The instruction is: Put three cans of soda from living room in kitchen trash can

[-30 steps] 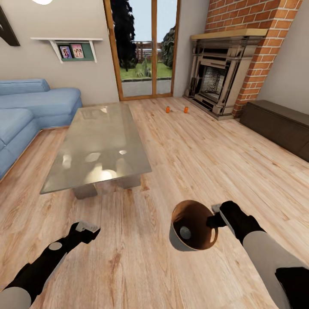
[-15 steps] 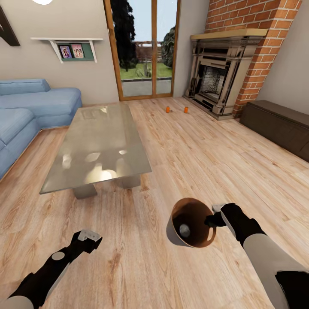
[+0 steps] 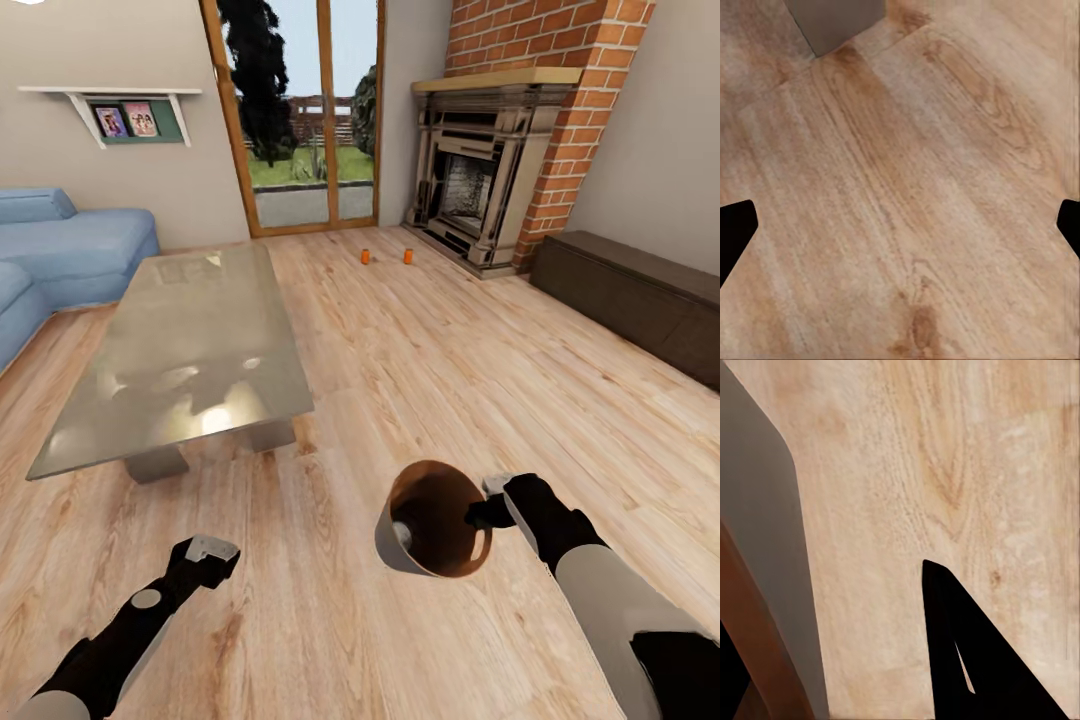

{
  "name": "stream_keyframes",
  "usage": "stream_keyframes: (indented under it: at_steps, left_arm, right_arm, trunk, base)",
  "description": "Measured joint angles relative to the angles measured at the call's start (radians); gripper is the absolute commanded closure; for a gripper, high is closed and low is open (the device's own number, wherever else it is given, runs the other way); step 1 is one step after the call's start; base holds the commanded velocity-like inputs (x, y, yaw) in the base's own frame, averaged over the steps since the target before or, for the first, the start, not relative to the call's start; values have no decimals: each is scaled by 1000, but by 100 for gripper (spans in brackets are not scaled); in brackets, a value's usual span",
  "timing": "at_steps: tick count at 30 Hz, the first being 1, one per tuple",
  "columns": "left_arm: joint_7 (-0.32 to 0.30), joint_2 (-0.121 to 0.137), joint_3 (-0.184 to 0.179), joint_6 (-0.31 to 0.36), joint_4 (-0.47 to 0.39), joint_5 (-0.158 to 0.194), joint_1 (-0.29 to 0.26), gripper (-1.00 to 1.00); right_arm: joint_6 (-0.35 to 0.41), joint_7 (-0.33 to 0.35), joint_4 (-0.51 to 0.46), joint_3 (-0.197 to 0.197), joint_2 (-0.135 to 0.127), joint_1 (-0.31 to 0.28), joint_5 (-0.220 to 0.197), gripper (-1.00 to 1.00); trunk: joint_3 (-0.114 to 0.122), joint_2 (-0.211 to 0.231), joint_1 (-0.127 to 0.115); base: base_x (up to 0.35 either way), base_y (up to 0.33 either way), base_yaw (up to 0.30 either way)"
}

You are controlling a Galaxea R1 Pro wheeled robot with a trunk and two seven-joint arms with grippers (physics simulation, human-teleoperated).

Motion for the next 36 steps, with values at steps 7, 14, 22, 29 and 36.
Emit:
stream_keyframes:
  at_steps: [7,14,22,29,36]
  left_arm:
    - [8,-2,0,0,0,0,4,-100]
    - [9,-2,-1,0,0,-1,4,-100]
    - [9,-2,-1,0,0,0,4,-100]
    - [9,-4,-2,-1,0,-2,4,-100]
    - [9,-10,-1,-1,0,-4,4,-100]
  right_arm:
    - [-2,1,0,0,0,0,6,100]
    - [-2,1,1,1,0,0,4,100]
    - [-2,1,1,0,1,0,3,100]
    - [-2,2,2,1,1,0,2,100]
    - [-2,3,3,1,8,1,0,100]
  trunk:
    - [-3,0,0]
    - [-4,0,0]
    - [-4,0,0]
    - [-4,0,0]
    - [-4,0,0]
  base:
    - [227,-247,-141]
    - [239,-243,-21]
    - [245,-232,-2]
    - [232,-241,0]
    - [222,-249,0]
